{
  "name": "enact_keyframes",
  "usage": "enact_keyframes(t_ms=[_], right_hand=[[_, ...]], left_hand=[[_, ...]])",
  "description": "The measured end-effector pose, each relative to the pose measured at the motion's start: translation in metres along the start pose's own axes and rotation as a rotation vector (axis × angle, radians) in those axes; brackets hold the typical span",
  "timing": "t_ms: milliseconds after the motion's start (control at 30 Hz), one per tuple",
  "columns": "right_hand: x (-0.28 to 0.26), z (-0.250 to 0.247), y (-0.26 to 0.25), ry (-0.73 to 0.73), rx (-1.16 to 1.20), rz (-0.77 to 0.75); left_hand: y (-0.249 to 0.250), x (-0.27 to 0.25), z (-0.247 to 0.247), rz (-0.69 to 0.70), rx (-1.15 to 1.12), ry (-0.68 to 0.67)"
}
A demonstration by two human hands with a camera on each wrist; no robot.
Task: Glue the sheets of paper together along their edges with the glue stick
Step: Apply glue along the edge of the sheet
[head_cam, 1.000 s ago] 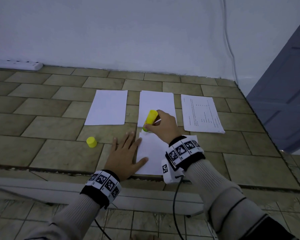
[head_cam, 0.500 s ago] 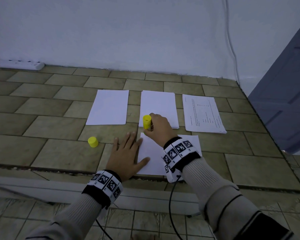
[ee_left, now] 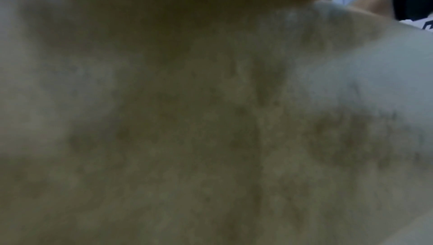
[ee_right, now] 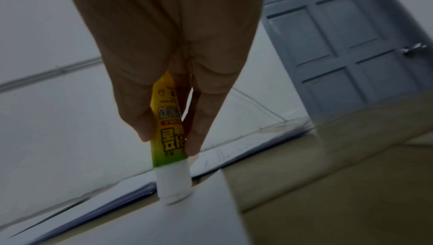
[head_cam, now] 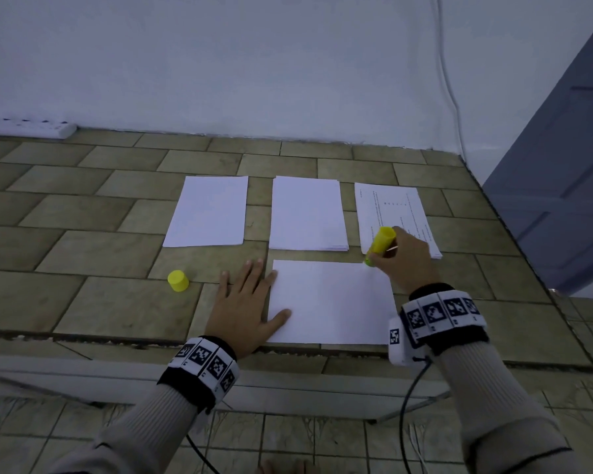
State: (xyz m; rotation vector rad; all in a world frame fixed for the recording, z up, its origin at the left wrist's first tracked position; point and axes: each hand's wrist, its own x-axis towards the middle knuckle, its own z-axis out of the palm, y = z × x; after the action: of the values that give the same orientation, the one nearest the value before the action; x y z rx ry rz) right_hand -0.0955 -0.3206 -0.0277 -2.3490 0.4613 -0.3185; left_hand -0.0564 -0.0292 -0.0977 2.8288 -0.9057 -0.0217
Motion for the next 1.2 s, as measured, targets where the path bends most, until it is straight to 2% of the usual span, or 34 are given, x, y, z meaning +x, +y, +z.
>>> enact_keyframes(t_ms=[167, 300, 467, 567, 733, 867, 1067, 1200], right_hand=[[0.003, -0.016, 0.014, 0.039, -0.051, 0.072], [-0.005, -0.011, -0.005, 0.048, 0.018, 0.044], [-0.032, 0.023, -0.052, -0.175, 0.208, -0.190], [-0.039, 0.049, -0.071, -0.297, 0.194, -0.274], [-0.047, 0.078, -0.092, -0.368, 0.134, -0.337], [-0.045, 0.084, -0.091, -0.352, 0.012, -0.330], [-0.042, 0.057, -0.062, -0.294, 0.051, -0.269], [-0.044, 0.031, -0.035, -0.197, 0.086, -0.231]], left_hand=[[0.000, 0.001, 0.001, -0.004, -0.002, -0.010], [0.000, 0.001, -0.001, -0.009, -0.001, -0.025], [0.002, 0.001, -0.004, -0.022, 0.026, -0.079], [0.003, 0.002, -0.006, -0.028, 0.046, -0.099], [0.001, 0.002, -0.003, -0.003, 0.038, -0.072], [0.001, 0.003, -0.002, -0.004, 0.038, -0.073], [0.003, 0.002, -0.007, -0.032, 0.059, -0.102], [0.002, 0.003, -0.006, -0.036, 0.060, -0.106]])
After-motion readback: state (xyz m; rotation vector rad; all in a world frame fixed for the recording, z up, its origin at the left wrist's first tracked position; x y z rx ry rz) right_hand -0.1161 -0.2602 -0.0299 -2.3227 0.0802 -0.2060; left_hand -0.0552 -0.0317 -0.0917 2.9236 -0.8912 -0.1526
